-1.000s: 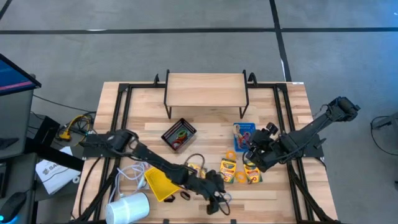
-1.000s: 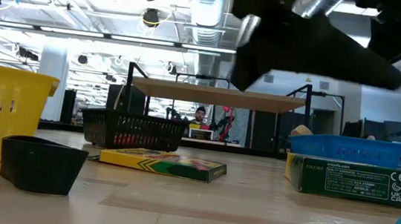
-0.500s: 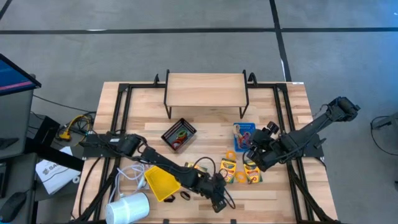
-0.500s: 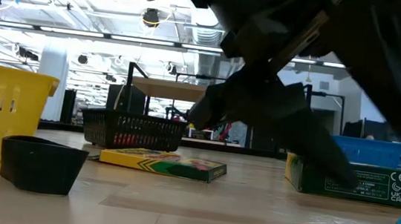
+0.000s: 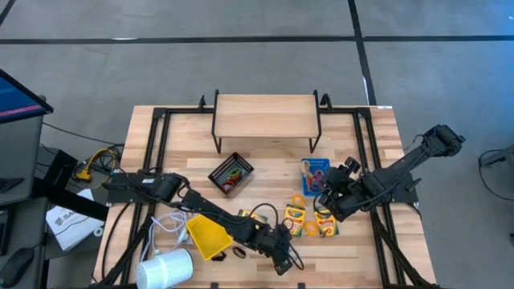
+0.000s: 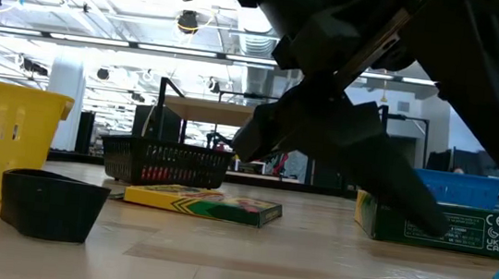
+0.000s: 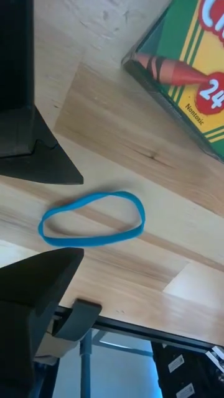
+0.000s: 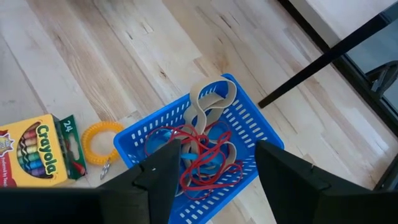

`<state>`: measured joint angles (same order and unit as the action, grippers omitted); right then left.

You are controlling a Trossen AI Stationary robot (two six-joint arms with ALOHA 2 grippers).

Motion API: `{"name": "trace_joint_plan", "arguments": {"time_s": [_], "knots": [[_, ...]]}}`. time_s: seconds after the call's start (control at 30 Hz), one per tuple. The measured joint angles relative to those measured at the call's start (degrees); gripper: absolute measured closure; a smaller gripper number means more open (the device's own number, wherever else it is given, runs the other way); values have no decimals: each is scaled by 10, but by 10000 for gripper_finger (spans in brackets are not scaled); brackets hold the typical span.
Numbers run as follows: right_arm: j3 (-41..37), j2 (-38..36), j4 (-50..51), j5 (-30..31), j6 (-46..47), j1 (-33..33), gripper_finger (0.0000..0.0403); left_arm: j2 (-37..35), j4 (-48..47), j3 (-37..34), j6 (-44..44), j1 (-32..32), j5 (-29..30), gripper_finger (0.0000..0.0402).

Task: Pick & Place Office Desk Supplies
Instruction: Put the black rubber band into the blue bin

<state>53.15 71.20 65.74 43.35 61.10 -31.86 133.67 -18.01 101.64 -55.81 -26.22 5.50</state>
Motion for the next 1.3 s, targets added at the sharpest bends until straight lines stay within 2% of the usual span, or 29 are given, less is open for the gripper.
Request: {"name": "trace_joint_plan", "arguments": {"time_s": [0.87, 1.1, 1.3], "knots": [[0, 0, -2, 0, 0, 0, 200, 1, -4, 0, -6, -5, -10, 230], [0, 0, -2, 0, 0, 0, 200, 30, 55, 1, -5, -4, -34, 230], [0, 0, -5, 0, 4, 0, 200, 31, 54, 0, -1, 1, -39, 247]]}}
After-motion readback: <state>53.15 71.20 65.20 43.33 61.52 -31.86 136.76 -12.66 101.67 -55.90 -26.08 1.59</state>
